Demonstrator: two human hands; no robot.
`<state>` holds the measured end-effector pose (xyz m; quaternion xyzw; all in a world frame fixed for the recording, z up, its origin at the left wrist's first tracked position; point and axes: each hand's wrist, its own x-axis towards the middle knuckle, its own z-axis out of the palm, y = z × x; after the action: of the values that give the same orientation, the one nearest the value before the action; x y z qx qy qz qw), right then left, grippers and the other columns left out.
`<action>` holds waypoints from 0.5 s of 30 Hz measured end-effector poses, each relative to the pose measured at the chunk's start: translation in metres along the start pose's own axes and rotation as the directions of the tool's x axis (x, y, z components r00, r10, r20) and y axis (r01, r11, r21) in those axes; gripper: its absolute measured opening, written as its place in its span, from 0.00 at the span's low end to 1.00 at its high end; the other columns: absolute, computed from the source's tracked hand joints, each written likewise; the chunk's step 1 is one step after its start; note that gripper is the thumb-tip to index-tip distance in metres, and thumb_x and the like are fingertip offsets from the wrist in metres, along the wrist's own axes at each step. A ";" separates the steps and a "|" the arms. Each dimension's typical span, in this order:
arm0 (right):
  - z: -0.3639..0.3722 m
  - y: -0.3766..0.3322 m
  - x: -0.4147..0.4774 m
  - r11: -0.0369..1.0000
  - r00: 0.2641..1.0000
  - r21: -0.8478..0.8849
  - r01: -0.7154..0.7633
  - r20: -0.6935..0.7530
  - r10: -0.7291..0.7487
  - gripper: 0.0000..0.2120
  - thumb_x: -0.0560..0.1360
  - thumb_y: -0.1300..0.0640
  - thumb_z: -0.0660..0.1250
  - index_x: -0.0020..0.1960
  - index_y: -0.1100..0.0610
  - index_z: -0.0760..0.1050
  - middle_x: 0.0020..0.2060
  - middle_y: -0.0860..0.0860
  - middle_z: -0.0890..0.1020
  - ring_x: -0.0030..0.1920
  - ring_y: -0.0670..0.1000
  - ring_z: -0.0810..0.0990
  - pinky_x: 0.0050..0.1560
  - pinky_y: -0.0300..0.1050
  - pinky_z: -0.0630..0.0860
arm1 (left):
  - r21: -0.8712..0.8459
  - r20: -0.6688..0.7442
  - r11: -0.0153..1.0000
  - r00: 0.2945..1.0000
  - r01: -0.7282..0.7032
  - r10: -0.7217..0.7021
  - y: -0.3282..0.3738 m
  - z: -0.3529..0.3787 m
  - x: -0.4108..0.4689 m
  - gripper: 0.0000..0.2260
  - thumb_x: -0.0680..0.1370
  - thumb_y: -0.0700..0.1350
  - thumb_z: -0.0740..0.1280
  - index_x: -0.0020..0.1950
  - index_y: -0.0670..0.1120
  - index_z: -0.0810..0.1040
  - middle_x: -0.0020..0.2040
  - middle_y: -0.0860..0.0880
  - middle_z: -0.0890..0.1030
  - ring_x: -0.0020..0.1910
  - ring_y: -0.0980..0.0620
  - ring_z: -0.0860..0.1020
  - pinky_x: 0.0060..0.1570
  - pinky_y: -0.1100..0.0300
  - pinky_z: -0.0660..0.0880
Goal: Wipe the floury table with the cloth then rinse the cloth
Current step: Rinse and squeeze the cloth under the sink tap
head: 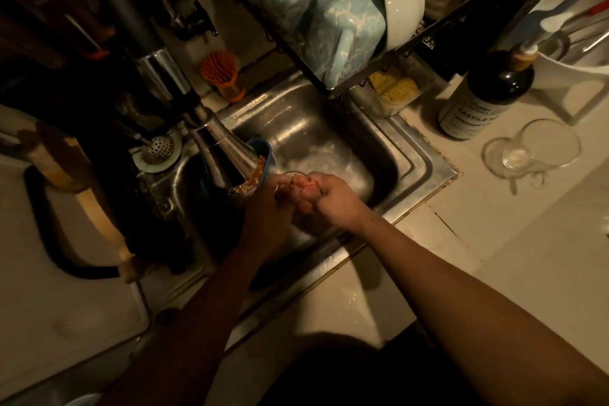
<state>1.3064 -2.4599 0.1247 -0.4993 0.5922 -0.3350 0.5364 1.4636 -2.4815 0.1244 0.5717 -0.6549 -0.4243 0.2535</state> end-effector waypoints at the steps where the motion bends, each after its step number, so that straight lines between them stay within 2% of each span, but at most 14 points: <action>1: -0.003 -0.001 -0.001 0.994 0.999 0.107 -0.010 0.045 0.006 0.17 0.81 0.67 0.63 0.40 0.48 0.73 0.29 0.39 0.79 0.31 0.33 0.76 0.36 0.26 0.68 | 0.041 0.044 0.996 0.996 -0.083 0.081 0.001 -0.004 -0.001 0.03 0.75 0.43 0.71 0.46 0.50 0.79 0.48 0.60 0.82 0.51 0.62 0.80 0.55 0.64 0.75; 2: -0.005 -0.004 -0.003 0.979 0.996 0.204 -0.007 0.087 -0.011 0.16 0.82 0.65 0.62 0.40 0.50 0.74 0.28 0.40 0.80 0.30 0.36 0.76 0.35 0.29 0.69 | 0.112 0.083 0.979 0.983 -0.172 0.163 0.001 -0.008 -0.001 0.05 0.75 0.48 0.70 0.49 0.53 0.77 0.49 0.63 0.80 0.51 0.64 0.79 0.53 0.67 0.74; 3: -0.006 -0.004 -0.002 0.963 0.992 0.269 -0.012 0.121 -0.021 0.12 0.81 0.60 0.63 0.40 0.52 0.76 0.28 0.43 0.79 0.29 0.41 0.76 0.34 0.33 0.70 | 0.185 0.126 0.956 0.970 -0.228 0.207 0.002 -0.012 0.000 0.09 0.75 0.55 0.68 0.54 0.56 0.74 0.49 0.63 0.79 0.51 0.63 0.79 0.53 0.65 0.74; 4: -0.007 -0.003 -0.001 0.951 0.988 0.307 -0.031 0.152 -0.017 0.12 0.80 0.53 0.64 0.39 0.55 0.78 0.28 0.50 0.78 0.29 0.48 0.73 0.31 0.38 0.69 | 0.243 0.180 0.942 0.965 -0.232 0.191 0.001 -0.015 0.002 0.14 0.75 0.60 0.65 0.57 0.56 0.72 0.51 0.61 0.80 0.51 0.59 0.80 0.53 0.61 0.76; 5: -0.008 -0.004 0.001 0.952 0.984 0.301 -0.048 0.180 -0.007 0.16 0.80 0.51 0.63 0.40 0.59 0.79 0.29 0.57 0.75 0.29 0.52 0.70 0.30 0.42 0.67 | 0.260 0.238 0.942 0.960 -0.212 0.150 0.004 -0.017 0.005 0.19 0.76 0.65 0.62 0.60 0.55 0.73 0.51 0.57 0.82 0.50 0.56 0.81 0.51 0.58 0.77; 6: -0.009 -0.003 0.003 0.958 0.980 0.279 -0.069 0.200 0.012 0.17 0.82 0.54 0.61 0.40 0.62 0.79 0.31 0.58 0.74 0.30 0.52 0.68 0.31 0.44 0.66 | 0.292 0.274 0.933 0.953 -0.210 0.128 0.006 -0.019 0.010 0.23 0.76 0.67 0.58 0.62 0.52 0.74 0.51 0.53 0.83 0.49 0.54 0.81 0.48 0.57 0.77; 8: -0.010 0.000 0.006 0.968 0.975 0.228 -0.105 0.217 0.054 0.19 0.84 0.61 0.58 0.36 0.58 0.79 0.30 0.57 0.73 0.30 0.52 0.68 0.31 0.43 0.67 | 0.387 0.260 0.880 0.948 -0.275 0.183 0.012 -0.021 0.016 0.27 0.78 0.63 0.54 0.59 0.42 0.77 0.45 0.45 0.82 0.43 0.46 0.80 0.40 0.61 0.68; 11: -0.008 0.002 0.004 0.972 0.979 0.206 -0.116 0.190 0.076 0.18 0.84 0.61 0.59 0.38 0.54 0.77 0.30 0.52 0.75 0.30 0.50 0.71 0.32 0.42 0.70 | 0.377 0.226 0.849 0.926 -0.370 0.303 0.020 -0.023 0.018 0.28 0.77 0.58 0.50 0.48 0.36 0.78 0.38 0.40 0.79 0.36 0.42 0.78 0.37 0.63 0.61; 13: -0.005 0.004 0.000 0.982 0.991 0.168 -0.088 0.119 0.068 0.13 0.83 0.60 0.61 0.42 0.54 0.77 0.34 0.50 0.78 0.34 0.49 0.75 0.38 0.42 0.72 | 0.369 0.219 0.859 0.931 -0.355 0.291 0.018 -0.020 0.018 0.27 0.77 0.55 0.50 0.45 0.34 0.79 0.38 0.36 0.81 0.37 0.39 0.80 0.37 0.63 0.60; 15: -0.004 0.006 -0.004 0.998 0.998 0.054 -0.042 0.043 0.040 0.08 0.82 0.60 0.63 0.46 0.58 0.78 0.37 0.49 0.79 0.37 0.43 0.76 0.41 0.32 0.71 | 0.390 0.184 0.889 0.966 -0.240 0.180 0.018 -0.011 0.014 0.23 0.78 0.51 0.53 0.45 0.35 0.79 0.40 0.35 0.82 0.39 0.40 0.79 0.39 0.61 0.63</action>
<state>1.3013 -2.4552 0.1211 -0.4792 0.5816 -0.3293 0.5690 1.4600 -2.4985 0.1425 0.5057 -0.8035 -0.2878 0.1254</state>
